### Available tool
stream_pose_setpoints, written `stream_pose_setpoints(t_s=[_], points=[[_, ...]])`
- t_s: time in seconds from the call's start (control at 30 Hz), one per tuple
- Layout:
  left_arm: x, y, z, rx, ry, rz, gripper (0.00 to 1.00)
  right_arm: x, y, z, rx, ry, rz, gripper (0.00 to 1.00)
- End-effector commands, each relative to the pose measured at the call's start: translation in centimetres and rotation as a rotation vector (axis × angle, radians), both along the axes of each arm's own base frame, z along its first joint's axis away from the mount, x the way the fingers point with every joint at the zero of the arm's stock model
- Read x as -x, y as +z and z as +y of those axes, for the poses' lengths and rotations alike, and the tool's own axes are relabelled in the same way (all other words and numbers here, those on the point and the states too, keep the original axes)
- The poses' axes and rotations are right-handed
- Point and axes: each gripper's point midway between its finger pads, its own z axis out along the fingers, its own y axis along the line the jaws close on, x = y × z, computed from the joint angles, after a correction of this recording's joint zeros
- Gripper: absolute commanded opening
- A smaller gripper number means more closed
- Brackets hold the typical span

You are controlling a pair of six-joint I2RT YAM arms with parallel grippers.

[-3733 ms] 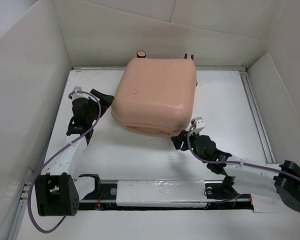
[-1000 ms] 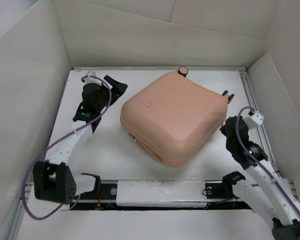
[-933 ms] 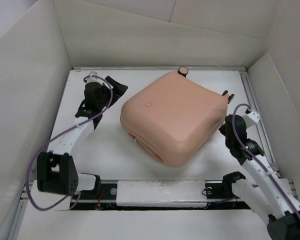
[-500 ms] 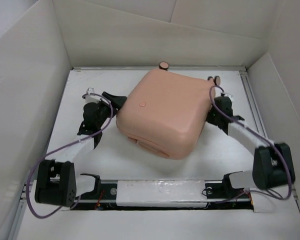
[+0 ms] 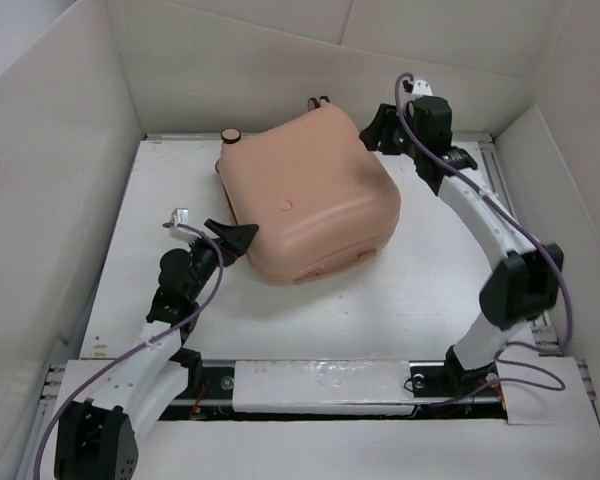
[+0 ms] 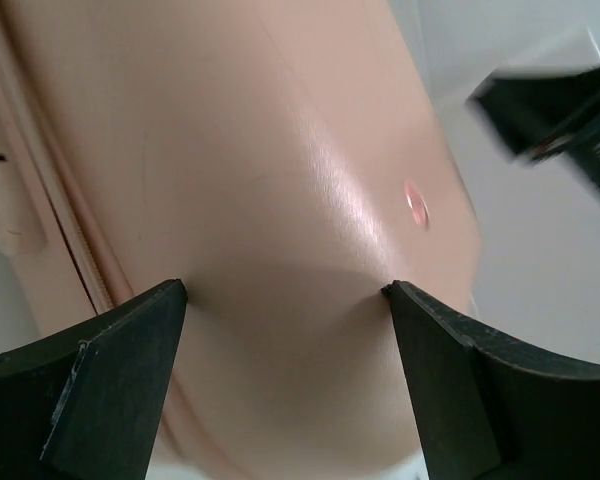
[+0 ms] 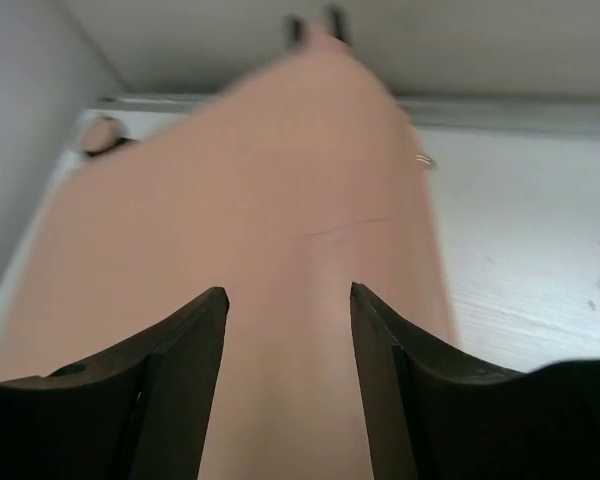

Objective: Pack the luggage

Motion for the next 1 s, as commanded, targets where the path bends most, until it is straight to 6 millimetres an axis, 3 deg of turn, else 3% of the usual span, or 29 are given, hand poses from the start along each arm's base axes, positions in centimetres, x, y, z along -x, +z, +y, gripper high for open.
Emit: stream_pose_setpoints(t_s=[0.0,0.07,0.1,0.13,0.17,0.2,0.27,0.3,0.33,0.4,0.43,0.47,0.53,0.6,0.67,0.8,0.9,0.93,0.97], points=[[5.6,-1.5,-5.5,0.055,-0.361,0.102,0.79,8.2,13.4,2.2,-0.021,0.135,-0.292,0.59],[5.7,-0.9,-5.5,0.056,-0.360,0.091,0.80,12.1,14.2,2.0,-0.016,0.149,-0.329,0.55],[5.3,-0.9,-5.0,0.007,-0.333,0.077,0.80,14.1,9.9,2.4,0.002,0.177,-0.262,0.48],[4.9,-0.5,-4.3,-0.032,-0.287,0.065,0.81,17.9,12.6,2.2,-0.043,0.212,-0.377,0.34],[3.6,0.9,-2.8,-0.066,-0.180,0.046,0.82,20.1,11.5,3.0,-0.077,0.254,-0.365,0.27],[3.9,1.0,-2.1,-0.096,-0.147,0.056,0.83,23.7,8.6,4.5,-0.119,0.325,-0.340,0.14],[3.3,2.5,-0.5,-0.107,-0.057,0.031,0.83,26.7,5.1,6.2,-0.145,0.395,-0.300,0.04],[3.2,3.3,0.3,-0.110,-0.020,0.035,0.83,29.1,3.4,7.9,-0.166,0.463,-0.277,0.01],[3.0,3.6,0.9,-0.122,0.002,0.036,0.83,29.5,-1.0,7.9,-0.137,0.433,-0.217,0.00],[2.5,4.1,2.1,-0.148,0.064,0.030,0.79,30.5,-3.1,8.9,-0.144,0.442,-0.212,0.00],[2.2,3.4,2.4,-0.167,0.081,0.052,0.76,31.3,-5.2,9.6,-0.114,0.452,-0.183,0.00],[1.7,1.8,2.6,-0.184,0.095,0.099,0.74,31.4,-6.1,10.4,-0.104,0.458,-0.177,0.00],[1.3,-1.7,2.9,-0.204,0.113,0.184,0.67,32.5,-7.3,11.7,-0.091,0.481,-0.173,0.12],[1.0,-4.7,2.6,-0.190,0.106,0.265,0.59,32.2,-8.1,12.3,-0.065,0.456,-0.184,0.37],[1.1,-6.1,2.2,-0.127,0.111,0.277,0.55,31.7,-9.1,12.4,-0.037,0.417,-0.192,0.47],[0.9,-5.7,2.2,-0.023,0.109,0.234,0.47,30.3,-9.8,11.9,-0.017,0.335,-0.204,0.50],[-0.1,-6.1,2.5,-0.007,0.093,0.254,0.47,28.9,-10.7,11.0,0.002,0.230,-0.203,0.50],[-0.6,-7.2,3.2,-0.005,0.107,0.291,0.47,28.5,-11.0,11.0,0.009,0.210,-0.205,0.50],[-1.0,-6.2,2.8,0.025,0.071,0.255,0.47,28.1,-11.4,10.5,0.028,0.174,-0.205,0.50]])
